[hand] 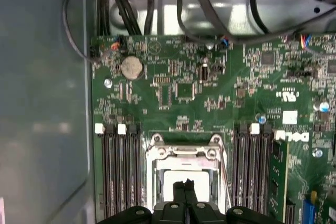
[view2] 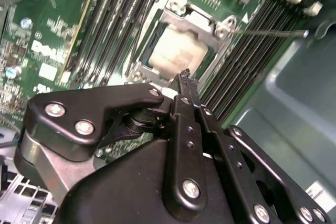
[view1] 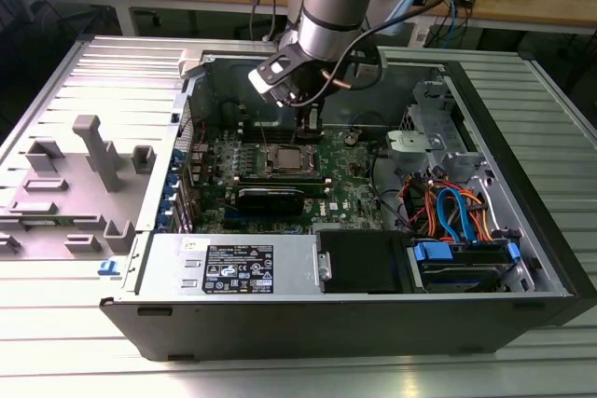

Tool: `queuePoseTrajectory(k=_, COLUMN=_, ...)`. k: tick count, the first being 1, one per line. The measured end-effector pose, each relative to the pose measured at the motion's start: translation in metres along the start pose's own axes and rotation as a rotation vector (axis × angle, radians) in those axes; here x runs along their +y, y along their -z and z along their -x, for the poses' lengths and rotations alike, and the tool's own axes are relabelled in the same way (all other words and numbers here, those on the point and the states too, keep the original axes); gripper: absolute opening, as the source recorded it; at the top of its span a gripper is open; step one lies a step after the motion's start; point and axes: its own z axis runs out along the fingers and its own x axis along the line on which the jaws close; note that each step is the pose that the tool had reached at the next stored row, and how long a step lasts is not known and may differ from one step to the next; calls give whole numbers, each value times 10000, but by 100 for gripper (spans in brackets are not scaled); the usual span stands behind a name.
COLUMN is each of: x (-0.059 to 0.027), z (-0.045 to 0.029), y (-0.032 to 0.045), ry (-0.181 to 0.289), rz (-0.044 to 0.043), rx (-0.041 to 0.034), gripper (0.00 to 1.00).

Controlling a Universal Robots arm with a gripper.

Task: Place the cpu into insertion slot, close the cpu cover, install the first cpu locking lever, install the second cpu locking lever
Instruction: 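Close the cpu cover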

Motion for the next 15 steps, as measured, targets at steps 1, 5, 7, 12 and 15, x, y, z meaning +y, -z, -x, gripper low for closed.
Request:
queuePoseTrajectory(k=1, x=-22, z=0, y=-7, ry=9, rz=5, rx=-1, gripper=11)
queuePoseTrajectory(k=5, x=-88, z=0, y=-32, ry=54, rz=310, rx=-6, gripper=11)
queuePoseTrajectory(k=7, x=-109, z=1, y=-40, ry=101, rz=492, rx=-12, gripper=11)
queuePoseTrajectory(k=12, x=-159, z=1, y=-47, ry=138, rz=528, rx=-16, gripper=11)
queuePoseTrajectory(k=15, x=-190, z=3, y=-51, ry=168, rz=663, rx=-20, gripper=11)
